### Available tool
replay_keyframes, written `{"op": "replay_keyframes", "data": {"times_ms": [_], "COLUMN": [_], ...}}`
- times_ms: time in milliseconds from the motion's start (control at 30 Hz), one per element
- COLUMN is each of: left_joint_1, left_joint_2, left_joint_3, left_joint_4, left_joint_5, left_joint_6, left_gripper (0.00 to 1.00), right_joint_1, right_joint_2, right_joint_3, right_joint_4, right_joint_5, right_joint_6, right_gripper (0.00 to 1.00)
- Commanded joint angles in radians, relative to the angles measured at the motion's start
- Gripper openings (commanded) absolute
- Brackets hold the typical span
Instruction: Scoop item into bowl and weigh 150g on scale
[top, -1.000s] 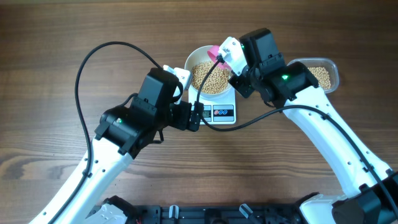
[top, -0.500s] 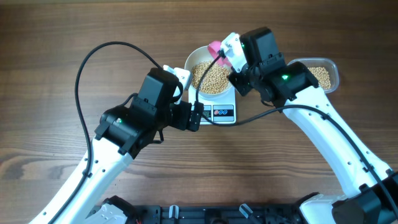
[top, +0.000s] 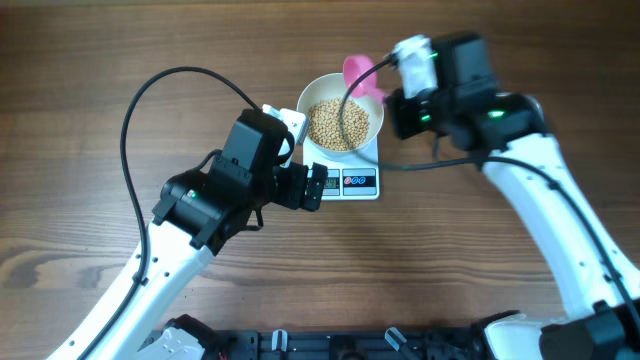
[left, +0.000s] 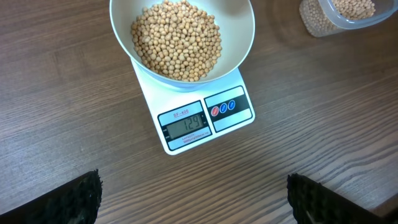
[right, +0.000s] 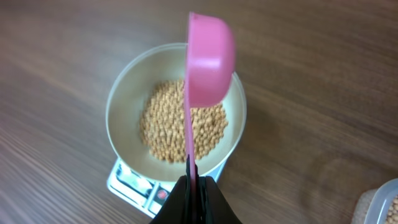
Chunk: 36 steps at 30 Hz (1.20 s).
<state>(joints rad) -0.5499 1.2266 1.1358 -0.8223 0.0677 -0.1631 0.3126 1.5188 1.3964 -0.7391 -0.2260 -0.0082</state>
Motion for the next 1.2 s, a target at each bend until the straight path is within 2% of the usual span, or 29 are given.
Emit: {"op": "replay_keyframes", "data": {"times_ms": [0, 167, 367, 533, 733, 900, 1167], "left_joint_1": [-0.003, -0.003, -0.003, -0.003, -0.003, -0.003, -0.003], "left_joint_2": [-0.007, -0.007, -0.007, -0.007, -0.007, -0.007, -0.007], "left_joint_3": [-0.005, -0.005, -0.005, -0.005, -0.005, -0.005, -0.005], "left_joint_4": [0.002, 0.002, 0.002, 0.002, 0.002, 0.002, 0.002], "left_joint_5": [-0.013, -0.013, -0.013, -0.013, -0.013, -0.013, -0.013], "left_joint_6": [-0.010, -0.010, -0.010, -0.010, -0.010, -0.010, -0.010], "left_gripper": [1.00, 1.00, 1.00, 1.00, 1.00, 1.00, 1.00], "right_joint_1": [-0.152, -0.294, -0.251, -0.140, 0.038, 0.151, 0.229], "right_joint_2": [-0.075, -0.085, -0.085, -0.085, -0.078, -0.055, -0.025], "right_joint_3": [0.000, 0.000, -0.001, -0.001, -0.001, -0.001, -0.001], "right_joint_4": [0.011, 0.013, 0.005, -0.009, -0.042, -0.040, -0.037], "right_joint_5": [-0.287, -0.496, -0.490, -0.292, 0.068, 0.368, 0.527], "right_joint_6": [0.045, 0.026, -0.023, -0.090, -0.282, -0.358, -0.465], "right_gripper": [0.04, 0.05, 0.04, 0.04, 0.04, 0.04, 0.04]}}
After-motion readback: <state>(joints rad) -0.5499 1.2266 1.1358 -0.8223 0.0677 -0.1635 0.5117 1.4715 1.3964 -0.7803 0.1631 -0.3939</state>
